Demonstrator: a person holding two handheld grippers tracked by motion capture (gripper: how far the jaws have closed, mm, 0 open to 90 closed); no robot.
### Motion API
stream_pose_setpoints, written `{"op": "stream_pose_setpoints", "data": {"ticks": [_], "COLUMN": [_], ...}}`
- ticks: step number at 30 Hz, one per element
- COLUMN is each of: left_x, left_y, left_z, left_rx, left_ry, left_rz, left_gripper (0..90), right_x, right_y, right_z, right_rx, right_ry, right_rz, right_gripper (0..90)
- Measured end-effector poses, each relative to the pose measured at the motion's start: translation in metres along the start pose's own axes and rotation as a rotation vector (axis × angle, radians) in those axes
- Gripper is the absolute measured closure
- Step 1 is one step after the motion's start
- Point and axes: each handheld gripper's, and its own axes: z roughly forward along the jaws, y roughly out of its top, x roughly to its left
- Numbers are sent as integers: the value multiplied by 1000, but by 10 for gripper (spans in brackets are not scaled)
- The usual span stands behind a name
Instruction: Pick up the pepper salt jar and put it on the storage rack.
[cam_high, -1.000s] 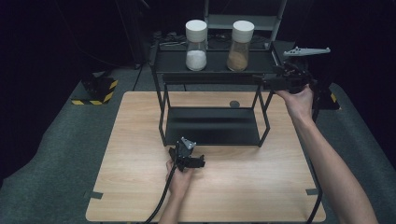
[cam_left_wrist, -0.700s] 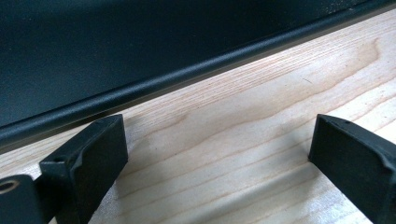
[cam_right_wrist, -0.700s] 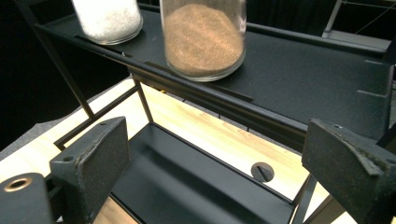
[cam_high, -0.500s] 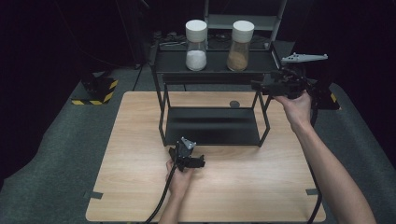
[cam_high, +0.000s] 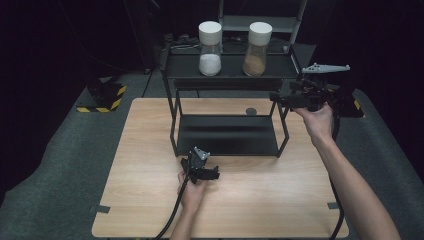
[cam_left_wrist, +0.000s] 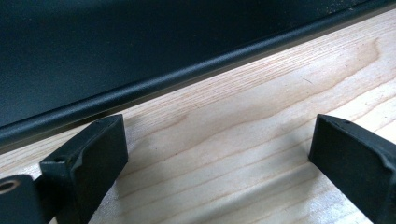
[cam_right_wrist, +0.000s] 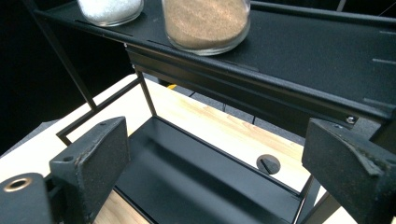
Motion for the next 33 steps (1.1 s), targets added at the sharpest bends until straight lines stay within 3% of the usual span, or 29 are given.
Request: {"op": "stream_pose_setpoints", "data": {"ticks": [33], "left_x": [0], "left_y": [0], "left_z": [0], "left_rx": [1], "left_ry": [1], "left_rz": [2], "left_gripper": [44], "right_x": [-4], "right_y": [-27], "right_z": [5], "right_rx": [5], "right_ry": [12], "right_rz": [9], "right_gripper": [71]}}
